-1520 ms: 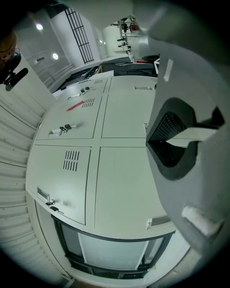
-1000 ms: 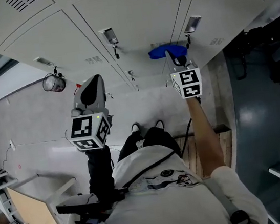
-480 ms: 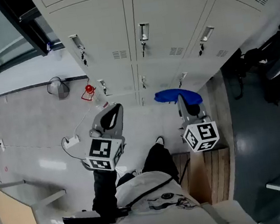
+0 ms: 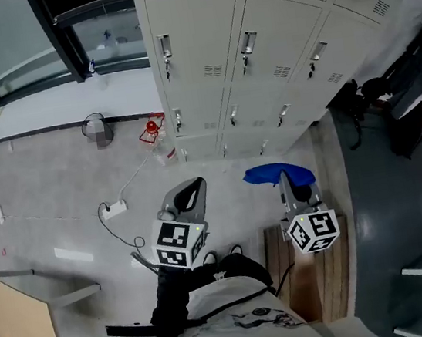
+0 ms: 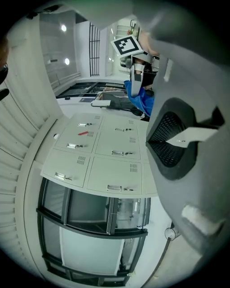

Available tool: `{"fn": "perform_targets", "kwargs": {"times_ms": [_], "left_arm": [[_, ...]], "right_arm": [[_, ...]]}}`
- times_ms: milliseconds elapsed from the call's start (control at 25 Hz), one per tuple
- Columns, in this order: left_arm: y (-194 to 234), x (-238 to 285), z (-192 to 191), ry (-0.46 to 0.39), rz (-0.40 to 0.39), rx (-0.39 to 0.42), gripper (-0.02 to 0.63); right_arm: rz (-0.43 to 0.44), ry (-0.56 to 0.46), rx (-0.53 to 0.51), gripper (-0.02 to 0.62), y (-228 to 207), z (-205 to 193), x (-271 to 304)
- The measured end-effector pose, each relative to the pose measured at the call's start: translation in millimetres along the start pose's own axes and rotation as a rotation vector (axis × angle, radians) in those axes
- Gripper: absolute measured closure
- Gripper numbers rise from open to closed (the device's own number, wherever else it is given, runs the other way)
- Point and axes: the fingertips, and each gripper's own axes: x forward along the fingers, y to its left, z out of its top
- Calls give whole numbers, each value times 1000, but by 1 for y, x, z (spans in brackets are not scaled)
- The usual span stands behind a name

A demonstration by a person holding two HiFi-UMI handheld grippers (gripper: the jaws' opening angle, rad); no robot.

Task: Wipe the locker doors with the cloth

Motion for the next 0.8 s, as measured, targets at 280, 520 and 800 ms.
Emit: {"fn": "perform_targets", "kwargs": {"times_ms": [280, 520, 800], "left_arm": [[-41, -34, -11, -1, -11, -15, 607], [-85, -68, -41, 22, 66, -7, 607], [-127, -110, -44, 2, 115, 26, 607]], "right_arm": [[19, -22, -23, 568, 21, 6, -51], [56, -54, -57, 568, 30, 1, -103], [88, -131, -48, 569, 45, 10, -152]]}}
